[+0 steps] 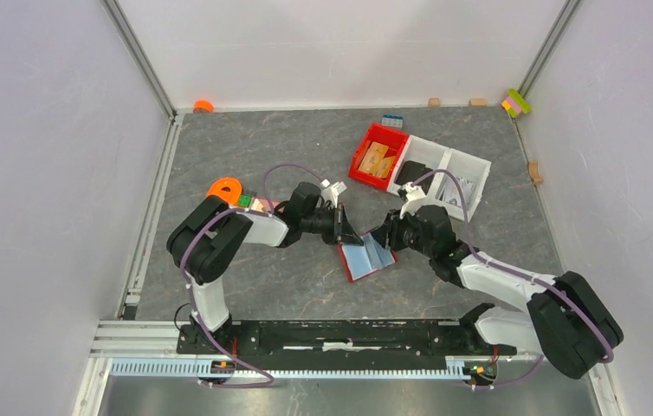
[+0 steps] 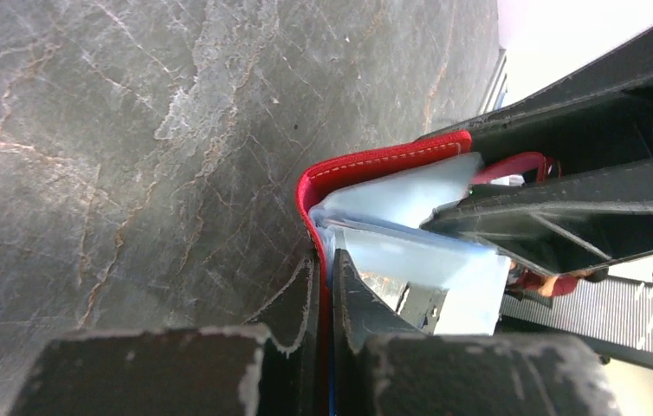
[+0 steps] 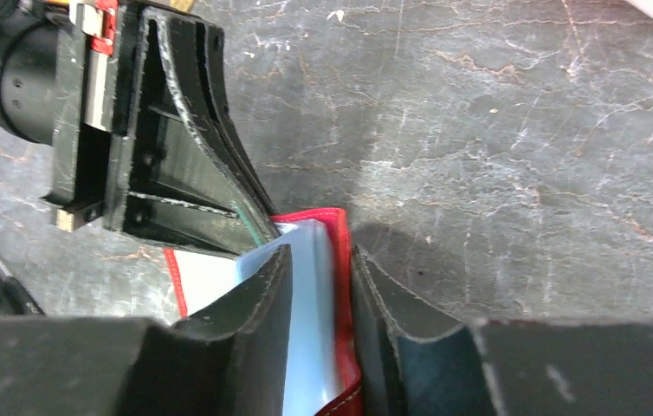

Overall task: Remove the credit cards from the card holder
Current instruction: Remove the credit card from the card holder.

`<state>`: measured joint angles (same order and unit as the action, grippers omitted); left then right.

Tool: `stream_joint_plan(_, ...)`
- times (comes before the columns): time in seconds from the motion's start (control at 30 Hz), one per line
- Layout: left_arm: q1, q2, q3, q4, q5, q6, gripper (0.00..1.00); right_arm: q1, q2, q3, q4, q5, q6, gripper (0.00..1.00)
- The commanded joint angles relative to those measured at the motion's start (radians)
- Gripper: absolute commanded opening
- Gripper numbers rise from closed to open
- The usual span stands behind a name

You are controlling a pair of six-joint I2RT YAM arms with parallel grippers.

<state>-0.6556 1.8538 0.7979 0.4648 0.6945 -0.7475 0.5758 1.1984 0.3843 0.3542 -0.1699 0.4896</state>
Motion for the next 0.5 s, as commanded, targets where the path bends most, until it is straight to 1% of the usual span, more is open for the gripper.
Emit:
stream_joint_plan(0.0,0.014,-0.072,0.006,0.062,0.072,0.046,0.02,-0.001,-0.054,0.039,-0.01,-0.049,-0.063,0.46)
stream_joint_plan(0.03,0.018,-0.094,-0.009,0.082,0.075,0.047,0.02,-0.001,-0.062,0.049,-0.026,-0.061,-0.075,0.52)
stream_joint_plan(0.17,0.025,-0.198,-0.065,0.154,0.087,0.057,0.02,-0.002,-0.118,0.04,-0.047,-0.105,-0.099,0.62)
stream_joint_plan(0.27,0.027,-0.247,-0.102,0.208,0.085,0.052,0.02,-0.005,-0.157,0.023,-0.05,-0.124,-0.118,0.66)
stream_joint_plan(0.37,0.028,-0.262,-0.115,0.238,0.089,0.041,0.02,-0.007,-0.185,0.011,-0.03,-0.145,-0.119,0.71)
stream_joint_plan(0.43,0.029,-0.267,-0.12,0.253,0.094,0.028,0.02,-0.008,-0.202,0.004,-0.011,-0.17,-0.118,0.78)
stream_joint_plan(0.47,0.033,-0.27,-0.122,0.255,0.093,0.024,0.02,-0.008,-0.212,-0.003,0.001,-0.178,-0.118,0.85)
